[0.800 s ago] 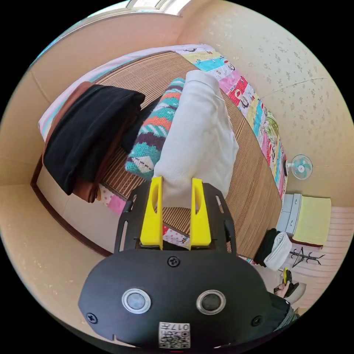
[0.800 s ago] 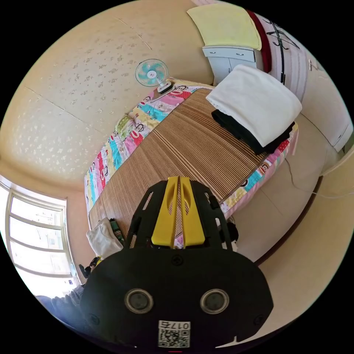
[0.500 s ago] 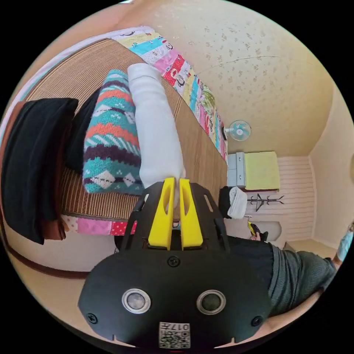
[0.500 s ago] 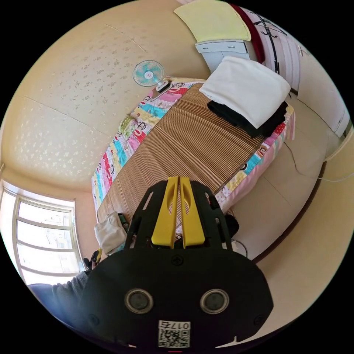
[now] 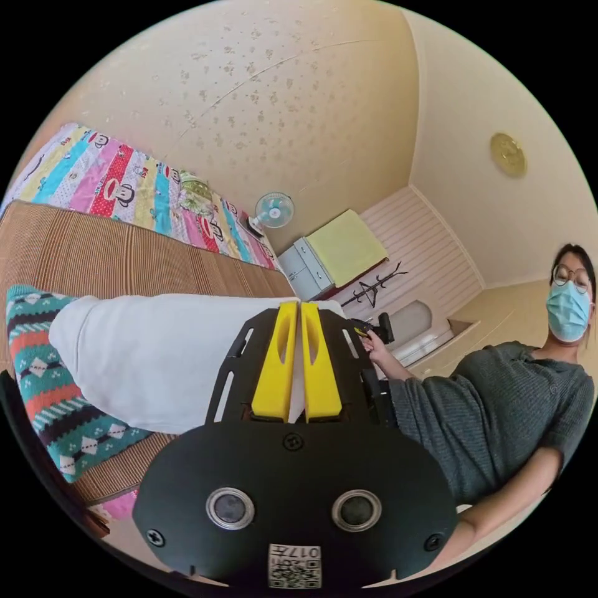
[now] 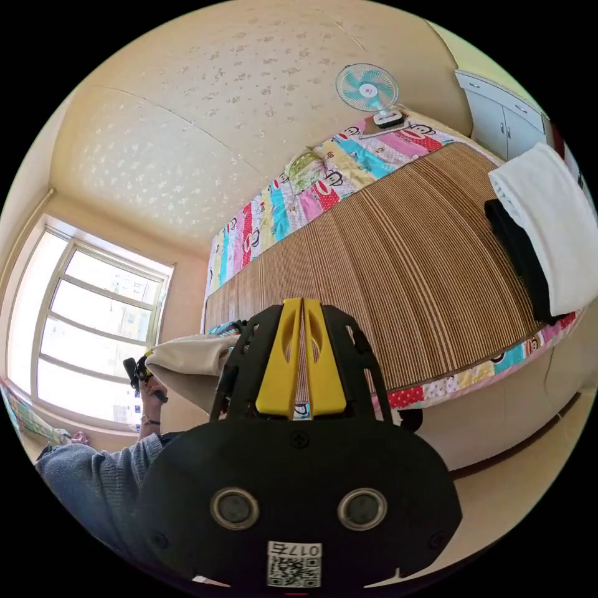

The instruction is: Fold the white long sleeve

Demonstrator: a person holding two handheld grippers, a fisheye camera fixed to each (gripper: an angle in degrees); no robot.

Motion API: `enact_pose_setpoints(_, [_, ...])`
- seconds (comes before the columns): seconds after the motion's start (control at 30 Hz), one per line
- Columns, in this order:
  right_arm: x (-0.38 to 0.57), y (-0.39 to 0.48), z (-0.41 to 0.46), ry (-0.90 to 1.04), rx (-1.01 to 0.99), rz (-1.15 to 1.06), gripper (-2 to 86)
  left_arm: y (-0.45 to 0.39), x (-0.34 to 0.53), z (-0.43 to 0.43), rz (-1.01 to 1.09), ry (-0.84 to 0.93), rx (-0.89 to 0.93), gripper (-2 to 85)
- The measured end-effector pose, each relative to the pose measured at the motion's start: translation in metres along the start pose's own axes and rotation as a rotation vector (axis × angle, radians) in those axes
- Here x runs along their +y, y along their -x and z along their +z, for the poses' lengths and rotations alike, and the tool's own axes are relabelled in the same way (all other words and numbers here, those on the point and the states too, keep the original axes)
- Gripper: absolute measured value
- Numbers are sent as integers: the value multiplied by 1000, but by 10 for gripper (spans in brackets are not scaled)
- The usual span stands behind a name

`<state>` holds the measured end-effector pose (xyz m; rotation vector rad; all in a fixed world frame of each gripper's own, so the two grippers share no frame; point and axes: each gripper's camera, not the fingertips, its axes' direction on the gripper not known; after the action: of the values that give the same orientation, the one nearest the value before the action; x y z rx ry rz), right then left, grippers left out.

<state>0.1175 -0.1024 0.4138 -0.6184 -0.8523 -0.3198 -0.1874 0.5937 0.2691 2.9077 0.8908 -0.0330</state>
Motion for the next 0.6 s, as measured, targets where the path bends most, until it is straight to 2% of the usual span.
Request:
enact_pose_setpoints(0.1, [-32,-4,23,109,-88,-132,25,-45,-5,20,151,-22,189,-10])
enact_pose_setpoints(0.2, [-59,-30,76,364,-308,-110,95,-90,-12,46,294,-11,320,-10])
enact_pose_setpoints(0.27, [-63,-57,139,650,-658,9,161,-110,-17,68,340,7,383,-10])
enact_pose_setpoints(0.3, [-61,-62,153,699,-798,47,163,-122,-20,83,368,24,418,-10])
enact_pose_setpoints(0.33, [-57,-73,174,723,-1112,152,168,-133,-22,99,401,45,449,-10])
enact_pose_setpoints(0.37, [-54,-83,186,646,-1433,263,154,-138,-22,106,420,57,465,-10])
enact_pose_setpoints(0.43, [-58,-95,188,450,-1765,347,118,-150,-22,134,460,124,499,-10])
enact_pose_setpoints(0.47, [-68,-97,180,363,-1864,327,94,-151,-22,140,463,146,493,-10])
enact_pose_setpoints(0.6, [-112,-100,124,190,-1894,116,44,-161,-5,182,490,341,331,-9])
